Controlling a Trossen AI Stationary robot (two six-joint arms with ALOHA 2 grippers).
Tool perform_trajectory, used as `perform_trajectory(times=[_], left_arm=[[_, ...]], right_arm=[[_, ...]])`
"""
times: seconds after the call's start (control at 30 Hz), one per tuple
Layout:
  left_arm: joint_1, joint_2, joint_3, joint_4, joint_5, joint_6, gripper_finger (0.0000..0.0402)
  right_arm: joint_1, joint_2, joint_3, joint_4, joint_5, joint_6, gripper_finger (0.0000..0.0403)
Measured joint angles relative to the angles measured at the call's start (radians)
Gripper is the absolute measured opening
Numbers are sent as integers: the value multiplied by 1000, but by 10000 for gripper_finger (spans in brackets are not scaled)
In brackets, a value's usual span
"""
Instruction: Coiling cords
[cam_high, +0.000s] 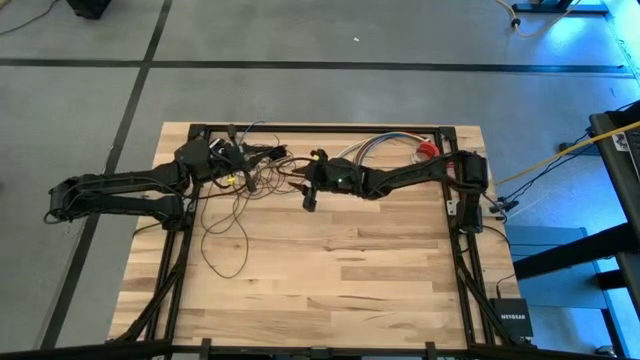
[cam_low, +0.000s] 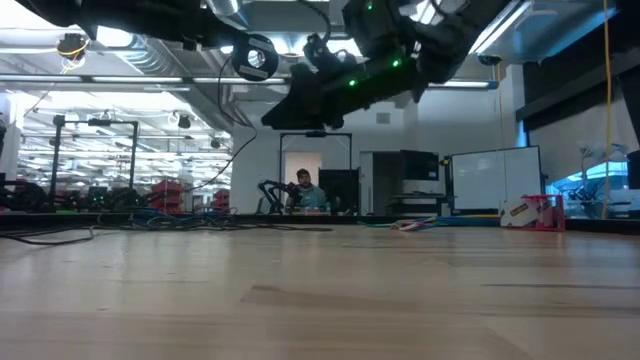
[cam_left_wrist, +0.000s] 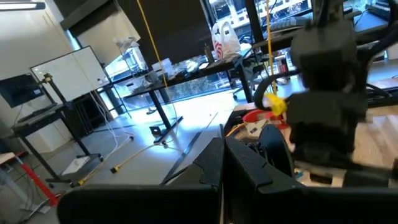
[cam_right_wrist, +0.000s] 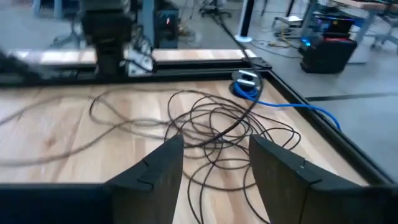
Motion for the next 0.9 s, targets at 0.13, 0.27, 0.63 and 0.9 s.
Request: perform_trajectory(times=[0.13, 0.27, 0.63, 0.9], left_arm=[[0, 0, 0, 1, 0, -2, 5], [0, 0, 0, 2, 0, -2, 5], [0, 0, 0, -7, 0, -1, 5], [0, 0, 0, -66, 0, 2, 5]], right_arm=[[0, 60, 1, 82, 21, 68, 188], [-1, 110, 51, 105, 29, 116, 188], [-1, 207, 171, 71, 101, 77, 105], [-1, 175, 171, -18, 272, -87, 20]])
